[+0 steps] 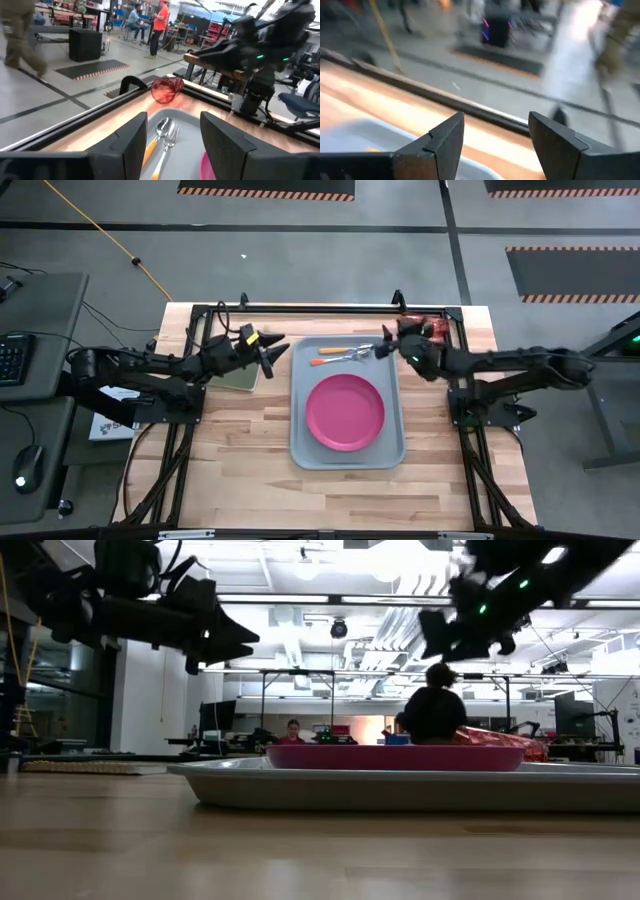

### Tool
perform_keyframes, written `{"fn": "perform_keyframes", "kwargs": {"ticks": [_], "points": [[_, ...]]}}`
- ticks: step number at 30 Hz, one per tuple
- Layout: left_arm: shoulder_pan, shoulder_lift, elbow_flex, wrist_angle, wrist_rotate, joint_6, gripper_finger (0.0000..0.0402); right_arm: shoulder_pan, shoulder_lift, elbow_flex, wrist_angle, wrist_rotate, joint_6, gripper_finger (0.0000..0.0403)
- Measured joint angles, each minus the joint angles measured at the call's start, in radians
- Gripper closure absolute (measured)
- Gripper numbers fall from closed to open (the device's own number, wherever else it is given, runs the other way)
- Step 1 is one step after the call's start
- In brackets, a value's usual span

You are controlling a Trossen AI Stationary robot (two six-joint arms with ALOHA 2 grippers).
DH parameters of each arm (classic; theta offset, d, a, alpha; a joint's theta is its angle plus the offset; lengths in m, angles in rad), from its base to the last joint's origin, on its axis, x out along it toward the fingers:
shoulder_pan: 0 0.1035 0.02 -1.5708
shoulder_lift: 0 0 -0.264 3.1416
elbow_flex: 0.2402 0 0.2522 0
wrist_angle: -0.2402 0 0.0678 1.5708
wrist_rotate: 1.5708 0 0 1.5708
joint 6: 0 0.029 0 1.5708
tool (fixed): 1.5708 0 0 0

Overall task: Pick and place plate/cup/fork/spoon on tray
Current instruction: Put the red cup on the gray tray

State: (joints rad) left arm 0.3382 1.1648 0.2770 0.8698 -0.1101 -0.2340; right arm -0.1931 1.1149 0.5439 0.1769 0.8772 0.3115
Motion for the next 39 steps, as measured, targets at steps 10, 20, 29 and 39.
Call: {"fn": "perform_keyframes", "kwargs": {"ticks": [10,20,29,39], "points": [[-0.001,0.000,0.014,-0.004,0.021,0.001,0.0230,-0.236,0.378,0.412,-0.709,0.017,0.197,0.0188],[-0.001,0.000,0.015,-0.012,0.030,0.001,0.0230,-0.343,0.653,0.528,-0.791,-0.011,0.254,0.0188],[-0.006,0.000,0.015,-0.012,0.032,0.001,0.0230,-0.383,0.693,0.528,-0.840,0.090,0.343,0.0188],[-0.006,0.000,0.015,-0.013,0.032,0.000,0.0230,-0.398,0.693,0.506,-0.884,0.091,0.347,0.0188]]}}
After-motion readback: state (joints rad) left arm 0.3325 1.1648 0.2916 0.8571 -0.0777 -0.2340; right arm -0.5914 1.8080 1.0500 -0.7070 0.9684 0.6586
